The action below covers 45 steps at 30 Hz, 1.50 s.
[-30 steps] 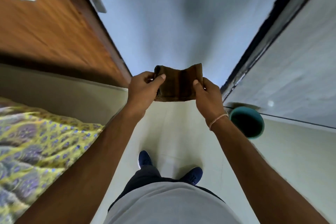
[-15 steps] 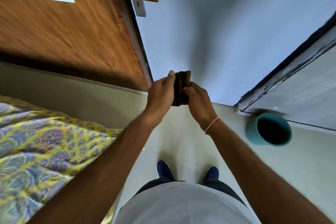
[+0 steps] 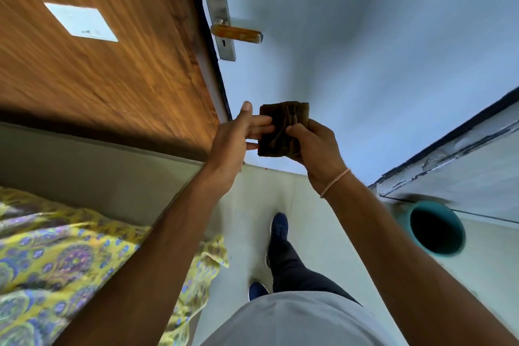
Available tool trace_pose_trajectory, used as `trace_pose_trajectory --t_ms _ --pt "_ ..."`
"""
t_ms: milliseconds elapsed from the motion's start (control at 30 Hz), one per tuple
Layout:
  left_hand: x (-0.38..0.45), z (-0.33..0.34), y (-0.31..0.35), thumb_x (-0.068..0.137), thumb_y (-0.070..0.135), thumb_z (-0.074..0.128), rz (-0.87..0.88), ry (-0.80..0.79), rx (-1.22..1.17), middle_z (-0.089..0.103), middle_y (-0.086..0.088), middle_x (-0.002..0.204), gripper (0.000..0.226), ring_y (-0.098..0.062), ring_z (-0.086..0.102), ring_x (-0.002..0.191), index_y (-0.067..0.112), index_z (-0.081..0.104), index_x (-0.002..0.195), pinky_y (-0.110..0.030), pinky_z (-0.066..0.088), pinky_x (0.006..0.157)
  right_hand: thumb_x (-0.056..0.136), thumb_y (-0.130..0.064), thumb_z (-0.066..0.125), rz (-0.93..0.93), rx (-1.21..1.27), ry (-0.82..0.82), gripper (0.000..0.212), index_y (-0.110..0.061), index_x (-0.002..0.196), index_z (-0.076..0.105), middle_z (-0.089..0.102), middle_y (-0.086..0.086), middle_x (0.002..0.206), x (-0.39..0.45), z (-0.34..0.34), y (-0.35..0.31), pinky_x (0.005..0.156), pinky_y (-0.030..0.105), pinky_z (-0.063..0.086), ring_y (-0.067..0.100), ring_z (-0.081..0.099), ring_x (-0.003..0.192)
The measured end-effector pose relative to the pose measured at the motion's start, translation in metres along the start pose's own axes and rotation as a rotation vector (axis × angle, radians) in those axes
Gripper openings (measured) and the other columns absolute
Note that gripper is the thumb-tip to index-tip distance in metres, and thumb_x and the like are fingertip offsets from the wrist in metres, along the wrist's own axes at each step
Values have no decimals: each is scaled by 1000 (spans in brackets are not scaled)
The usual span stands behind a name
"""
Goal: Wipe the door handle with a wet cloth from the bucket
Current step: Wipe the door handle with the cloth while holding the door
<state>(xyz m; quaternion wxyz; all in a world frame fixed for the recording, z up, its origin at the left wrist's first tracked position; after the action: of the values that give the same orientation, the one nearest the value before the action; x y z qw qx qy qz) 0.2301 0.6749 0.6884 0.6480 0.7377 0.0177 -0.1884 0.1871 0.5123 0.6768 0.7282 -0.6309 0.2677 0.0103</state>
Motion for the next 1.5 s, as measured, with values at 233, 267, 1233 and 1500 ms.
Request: trace_pose_trajectory --t_ms 233,267,1233,1500 --pt "104 -44 15 89 32 85 -20 145 19 80 2 99 21 -17 77 100 21 77 104 -37 62 87 99 -1 39 136 341 -150 42 10 134 60 63 35 135 86 41 -21 104 64 53 54 60 127" --pt "114 -48 19 92 25 84 -28 128 9 82 3 94 12 -16 79 97 20 78 100 -33 65 84 99 -2 37 152 385 -199 46 9 140 56 60 35 139 95 48 -25 106 67 51 55 57 130" --pt "222 -177 78 101 19 67 1024 206 696 75 -7 108 18 -26 66 103 8 77 111 -39 52 87 84 1 72 -507 -326 480 30 -21 103 76 77 -15 87 144 182 -97 71 36 65 9 73 71" --pt "221 -180 80 98 36 68 1012 408 864 37 -23 170 75 -39 35 158 1 45 159 -48 29 128 84 -1 70 -1036 -805 814 43 -14 125 76 78 -2 119 138 198 -123 99 47 52 25 72 113"
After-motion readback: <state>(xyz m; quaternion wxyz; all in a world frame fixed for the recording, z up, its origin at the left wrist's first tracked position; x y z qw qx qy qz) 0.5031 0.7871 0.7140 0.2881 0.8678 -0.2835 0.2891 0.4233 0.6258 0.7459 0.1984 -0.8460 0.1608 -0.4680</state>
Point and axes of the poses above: each hand's wrist, its own x-axis towards the middle knuckle, its own z-axis out of the palm, y = z × x, the point moved 4 cm from there along x, towards the middle knuckle
